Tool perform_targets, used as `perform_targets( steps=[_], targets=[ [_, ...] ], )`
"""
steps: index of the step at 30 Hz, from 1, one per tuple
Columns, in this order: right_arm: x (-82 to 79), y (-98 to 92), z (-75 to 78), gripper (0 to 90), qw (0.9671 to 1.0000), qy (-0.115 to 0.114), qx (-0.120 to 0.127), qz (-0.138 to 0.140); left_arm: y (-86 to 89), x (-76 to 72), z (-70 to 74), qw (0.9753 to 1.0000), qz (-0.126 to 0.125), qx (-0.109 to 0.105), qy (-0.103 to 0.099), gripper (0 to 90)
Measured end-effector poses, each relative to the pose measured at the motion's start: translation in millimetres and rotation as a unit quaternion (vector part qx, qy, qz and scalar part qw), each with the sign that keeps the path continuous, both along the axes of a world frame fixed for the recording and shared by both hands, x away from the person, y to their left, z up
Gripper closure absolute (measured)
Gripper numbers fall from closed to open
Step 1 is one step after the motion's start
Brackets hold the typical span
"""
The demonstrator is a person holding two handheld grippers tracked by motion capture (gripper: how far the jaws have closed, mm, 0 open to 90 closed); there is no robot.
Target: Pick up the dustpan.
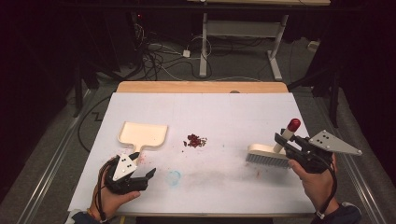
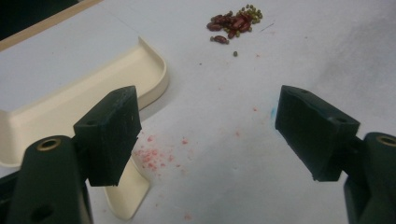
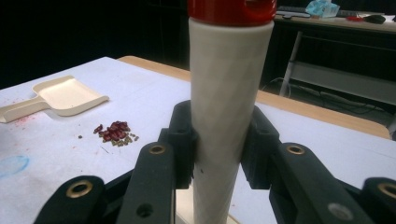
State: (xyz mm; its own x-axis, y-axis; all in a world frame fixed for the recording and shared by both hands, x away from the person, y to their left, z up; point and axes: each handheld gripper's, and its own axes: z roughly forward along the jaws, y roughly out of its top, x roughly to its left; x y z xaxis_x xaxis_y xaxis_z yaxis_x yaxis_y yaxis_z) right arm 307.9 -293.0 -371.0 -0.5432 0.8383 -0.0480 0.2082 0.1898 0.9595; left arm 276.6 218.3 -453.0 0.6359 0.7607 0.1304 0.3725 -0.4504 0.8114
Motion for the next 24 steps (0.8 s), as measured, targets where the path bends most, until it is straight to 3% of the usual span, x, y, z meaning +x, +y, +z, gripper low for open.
perform_targets(
  steps=[8, 11, 12, 14, 17, 20, 24],
  targets=[
    [-3.5, -2.3, 3.3, 69.8, 1.0, -0.006, -0.003, -0.006, 1.6, -1.6, 2.1, 1.0, 0.001, -0.001, -0.006, 21.8],
    [-3.7, -1.2, 5.0, 69.8, 1.0, -0.006, -0.001, -0.004, 6.5, -0.9, 1.6, 0.9999, 0.013, -0.002, -0.001, 21.9],
    [-4.1, -0.2, 5.0, 69.8, 1.0, -0.005, -0.002, -0.005, 11.8, 0.4, 2.9, 0.9995, 0.033, -0.002, 0.002, 22.0],
    [-4.7, 0.9, 5.0, 69.8, 1.0, -0.006, -0.007, -0.002, 15.0, 1.2, 4.4, 0.9991, 0.041, -0.009, 0.003, 22.0],
    [-5.6, 1.8, 6.6, 69.8, 1.0, -0.006, -0.005, 0.0, 21.3, 3.4, 11.5, 0.998, 0.063, -0.009, 0.002, 22.0],
    [-6.4, 1.4, 8.3, 69.9, 0.9999, -0.015, -0.001, -0.003, 26.0, 7.2, 18.7, 0.9965, 0.081, -0.015, 0.013, 22.0],
    [-6.9, 0.6, 9.3, 69.8, 0.9999, -0.014, 0.003, -0.006, 30.0, 13.6, 17.3, 0.9954, 0.088, -0.026, 0.027, 22.5]
  ],
)
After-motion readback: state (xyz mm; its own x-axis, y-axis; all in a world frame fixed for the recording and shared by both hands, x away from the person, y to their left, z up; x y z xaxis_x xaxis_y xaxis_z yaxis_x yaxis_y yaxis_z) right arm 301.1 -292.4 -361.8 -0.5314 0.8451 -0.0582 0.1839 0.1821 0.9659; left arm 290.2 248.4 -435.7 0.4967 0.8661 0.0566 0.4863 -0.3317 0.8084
